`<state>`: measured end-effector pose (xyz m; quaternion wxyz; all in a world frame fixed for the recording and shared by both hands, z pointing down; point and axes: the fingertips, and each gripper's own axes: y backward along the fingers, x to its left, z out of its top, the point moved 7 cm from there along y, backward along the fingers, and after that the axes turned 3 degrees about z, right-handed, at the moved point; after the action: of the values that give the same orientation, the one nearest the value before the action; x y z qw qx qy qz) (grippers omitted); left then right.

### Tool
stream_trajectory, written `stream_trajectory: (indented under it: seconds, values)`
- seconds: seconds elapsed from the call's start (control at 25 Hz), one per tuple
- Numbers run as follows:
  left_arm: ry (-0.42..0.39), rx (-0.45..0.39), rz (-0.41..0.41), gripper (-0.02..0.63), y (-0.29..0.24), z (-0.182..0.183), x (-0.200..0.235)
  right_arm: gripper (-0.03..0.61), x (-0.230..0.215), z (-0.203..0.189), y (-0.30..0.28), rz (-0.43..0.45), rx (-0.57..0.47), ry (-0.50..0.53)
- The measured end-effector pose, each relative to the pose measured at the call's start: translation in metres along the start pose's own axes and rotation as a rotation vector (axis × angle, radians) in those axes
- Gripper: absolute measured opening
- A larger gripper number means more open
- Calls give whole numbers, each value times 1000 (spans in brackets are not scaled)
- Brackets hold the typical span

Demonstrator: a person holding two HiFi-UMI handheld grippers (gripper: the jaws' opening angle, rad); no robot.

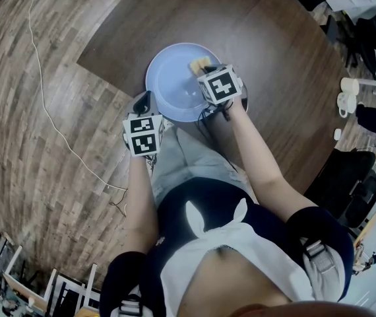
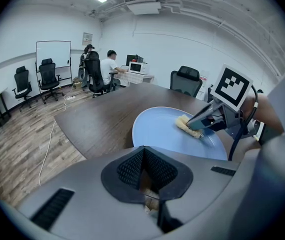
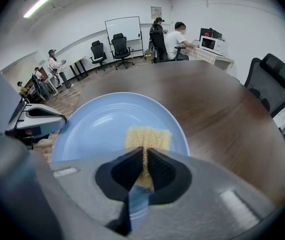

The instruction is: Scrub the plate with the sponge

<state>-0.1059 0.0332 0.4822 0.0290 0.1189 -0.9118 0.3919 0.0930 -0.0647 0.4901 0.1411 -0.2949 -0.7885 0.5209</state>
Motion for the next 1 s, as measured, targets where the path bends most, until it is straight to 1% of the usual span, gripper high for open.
stream_trajectory:
  seconds: [0.28,0.6,1.0]
  values:
    - [2,5,-3,3,-1,0,1,26,-9,-5,1,-35,26,-16]
    - [3,5,1,3,1,-1,1,26,-10,-11,6,-52,33,-30]
    - [8,10,3,3,1,0,-1,26,-9,-22,11,-28,57,-31]
